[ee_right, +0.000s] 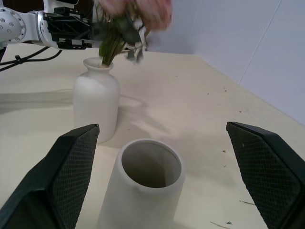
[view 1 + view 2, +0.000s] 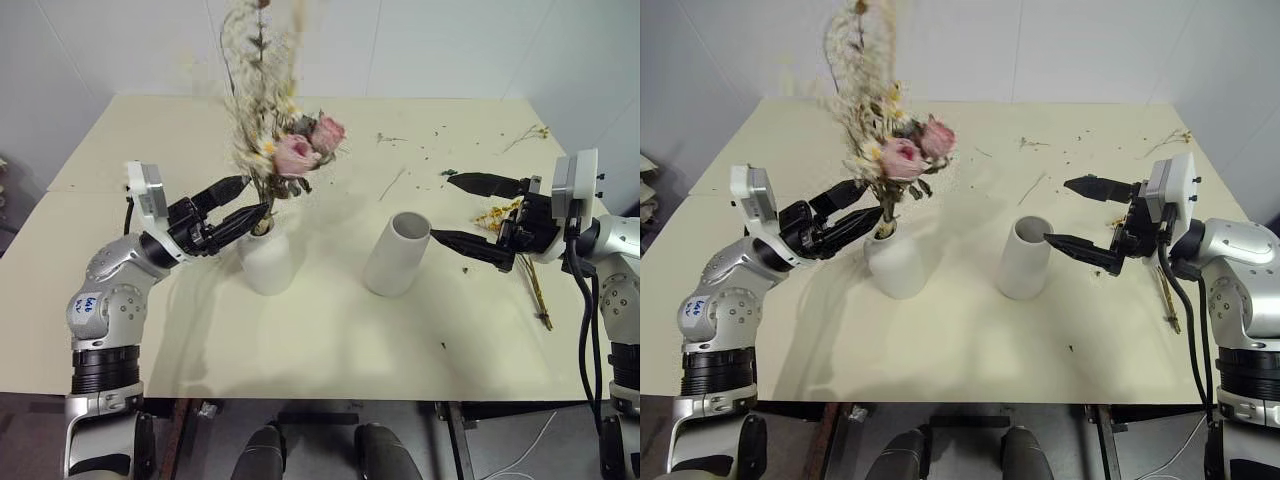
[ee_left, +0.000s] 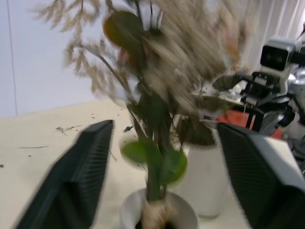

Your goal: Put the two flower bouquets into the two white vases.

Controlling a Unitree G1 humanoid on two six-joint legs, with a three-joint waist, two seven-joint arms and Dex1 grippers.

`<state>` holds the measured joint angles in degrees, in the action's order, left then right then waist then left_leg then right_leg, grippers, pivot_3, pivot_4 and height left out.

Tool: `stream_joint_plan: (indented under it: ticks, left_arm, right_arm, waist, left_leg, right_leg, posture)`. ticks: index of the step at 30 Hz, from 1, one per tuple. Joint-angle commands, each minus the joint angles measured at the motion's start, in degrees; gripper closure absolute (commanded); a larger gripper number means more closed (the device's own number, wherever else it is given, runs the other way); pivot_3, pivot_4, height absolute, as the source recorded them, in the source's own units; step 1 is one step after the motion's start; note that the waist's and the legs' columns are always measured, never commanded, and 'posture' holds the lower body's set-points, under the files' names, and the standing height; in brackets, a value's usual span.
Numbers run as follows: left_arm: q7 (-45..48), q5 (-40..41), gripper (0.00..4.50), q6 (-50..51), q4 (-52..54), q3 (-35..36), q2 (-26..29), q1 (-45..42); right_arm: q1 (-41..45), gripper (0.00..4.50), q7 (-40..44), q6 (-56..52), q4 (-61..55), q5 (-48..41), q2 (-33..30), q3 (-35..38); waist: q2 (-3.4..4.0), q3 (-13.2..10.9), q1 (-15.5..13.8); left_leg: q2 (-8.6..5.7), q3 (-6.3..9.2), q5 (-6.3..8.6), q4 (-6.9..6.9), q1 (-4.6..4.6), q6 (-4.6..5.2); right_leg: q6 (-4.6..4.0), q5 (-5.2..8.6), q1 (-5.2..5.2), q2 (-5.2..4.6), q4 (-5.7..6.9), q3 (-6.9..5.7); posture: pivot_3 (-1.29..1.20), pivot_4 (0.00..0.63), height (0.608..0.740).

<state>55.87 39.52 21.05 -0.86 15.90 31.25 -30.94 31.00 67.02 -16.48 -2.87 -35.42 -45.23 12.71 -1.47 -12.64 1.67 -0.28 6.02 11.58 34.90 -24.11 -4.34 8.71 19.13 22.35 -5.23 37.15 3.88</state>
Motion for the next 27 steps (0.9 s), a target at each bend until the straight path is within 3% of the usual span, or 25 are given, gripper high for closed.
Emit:
stream_joint_plan:
  ticks: [1,7,11,17,27]
  left_arm:
    - [3.34,-0.96,0.02,-0.7,1.39,1.7,5.51,1.08]
    - [10.1,0.55,0.02,1.83,-1.45,3.53,15.58,0.52]
    - [15.21,1.72,0.02,4.5,-2.29,1.74,19.16,-2.25]
    - [17.82,3.63,0.02,8.25,-0.7,1.24,19.23,-3.76]
    - [11.23,9.0,0.02,12.63,8.6,5.73,16.17,2.53]
  right_arm:
    - [-0.39,0.0,-0.59,0.15,-1.27,-0.67,-1.36,2.82]
    - [2.23,0.0,-8.26,-10.81,2.74,-1.9,-5.52,6.89]
    - [1.42,0.0,-9.35,-17.86,8.97,2.89,-13.49,4.83]
    - [8.7,0.0,-12.49,-22.93,27.01,16.4,-19.83,-6.74]
    - [22.5,0.0,-4.32,-17.78,52.92,30.12,-16.19,-19.71]
  waist:
    - [0.0,0.0,0.03]
    - [0.02,-0.01,-0.05]
    - [0.03,-0.02,-0.37]
    - [0.03,-0.02,0.35]
    - [0.17,-0.09,1.89]
  left_leg:
    - [0.01,0.0,0.0,-0.03,0.0,0.0]
    - [0.02,0.0,0.0,-0.18,-0.01,0.0]
    - [0.02,0.0,0.0,-0.36,-0.02,0.0]
    - [0.0,-0.13,0.0,-0.57,0.0,0.01]
    - [0.07,-0.26,0.0,-0.78,0.01,0.01]
  right_leg:
    - [0.0,0.0,0.01,0.01,-0.01,0.0]
    - [-0.04,0.0,0.03,-0.01,-0.12,0.0]
    - [-0.1,0.03,0.04,-0.02,-0.26,-0.06]
    - [-0.1,0.04,0.12,-0.07,-0.38,-0.01]
    - [-0.13,0.14,0.3,-0.02,-0.32,0.14]
  posture:
    - [0.0,0.15,0.74]
    - [0.0,0.15,0.74]
    - [0.0,0.15,0.74]
    - [0.0,0.15,0.74]
    - [0.0,0.15,0.74]
